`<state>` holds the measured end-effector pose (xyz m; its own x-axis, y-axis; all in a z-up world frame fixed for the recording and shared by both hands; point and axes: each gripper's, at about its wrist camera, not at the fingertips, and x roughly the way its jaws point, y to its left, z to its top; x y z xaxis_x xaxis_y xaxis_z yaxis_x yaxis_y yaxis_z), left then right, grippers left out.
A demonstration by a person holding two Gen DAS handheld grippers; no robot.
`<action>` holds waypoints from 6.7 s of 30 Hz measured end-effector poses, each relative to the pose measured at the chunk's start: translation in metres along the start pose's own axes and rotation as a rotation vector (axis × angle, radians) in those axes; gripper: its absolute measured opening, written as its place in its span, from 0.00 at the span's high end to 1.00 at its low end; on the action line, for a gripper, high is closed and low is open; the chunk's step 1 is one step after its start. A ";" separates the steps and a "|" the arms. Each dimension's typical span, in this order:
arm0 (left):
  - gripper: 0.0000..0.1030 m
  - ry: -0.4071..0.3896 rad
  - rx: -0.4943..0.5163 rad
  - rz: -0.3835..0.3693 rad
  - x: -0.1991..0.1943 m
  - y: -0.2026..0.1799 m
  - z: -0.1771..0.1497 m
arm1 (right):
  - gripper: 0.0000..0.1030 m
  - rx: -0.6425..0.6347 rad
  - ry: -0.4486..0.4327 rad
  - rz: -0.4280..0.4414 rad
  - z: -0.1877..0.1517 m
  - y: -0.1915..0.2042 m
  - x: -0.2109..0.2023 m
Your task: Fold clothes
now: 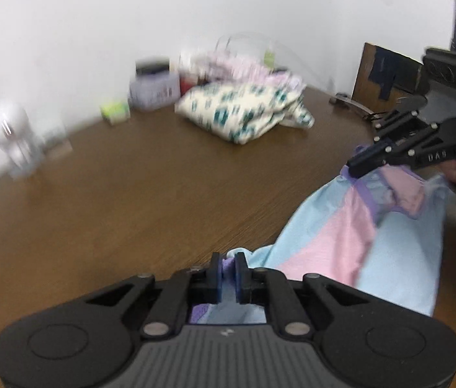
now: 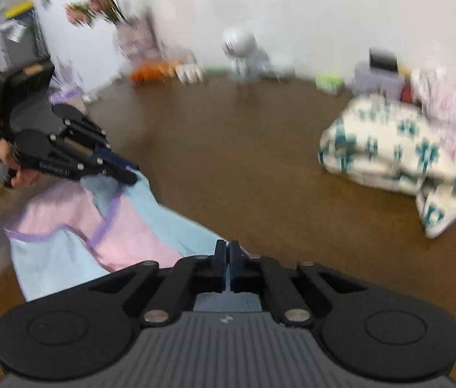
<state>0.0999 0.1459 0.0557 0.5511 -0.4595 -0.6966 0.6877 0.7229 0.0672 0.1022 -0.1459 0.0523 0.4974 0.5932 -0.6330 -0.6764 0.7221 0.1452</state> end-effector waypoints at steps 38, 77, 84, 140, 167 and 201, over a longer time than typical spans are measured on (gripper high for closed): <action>0.98 0.001 -0.713 0.244 -0.046 0.010 -0.108 | 0.98 0.056 -0.061 -0.395 -0.083 0.003 -0.125; 0.79 -0.077 -0.878 0.376 -0.058 0.034 -0.113 | 0.60 -0.012 -0.106 -0.099 -0.065 0.117 -0.027; 0.80 -0.050 -0.698 0.353 -0.054 -0.024 -0.085 | 0.69 -0.047 -0.044 -0.049 -0.058 0.142 0.014; 0.59 0.005 -0.503 0.434 -0.022 -0.108 -0.031 | 0.39 0.666 -0.193 -0.552 -0.157 0.023 -0.143; 0.55 0.006 -0.767 0.619 -0.111 -0.102 -0.142 | 0.21 0.057 -0.120 -0.202 -0.070 0.157 -0.028; 0.91 0.038 -0.546 0.486 0.072 0.082 0.025 | 0.99 0.217 0.224 -0.373 0.103 0.005 0.158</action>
<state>0.2075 0.1592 0.0288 0.7105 -0.0101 -0.7037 0.0302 0.9994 0.0161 0.2330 -0.0117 0.0311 0.5393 0.2056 -0.8166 -0.3336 0.9425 0.0170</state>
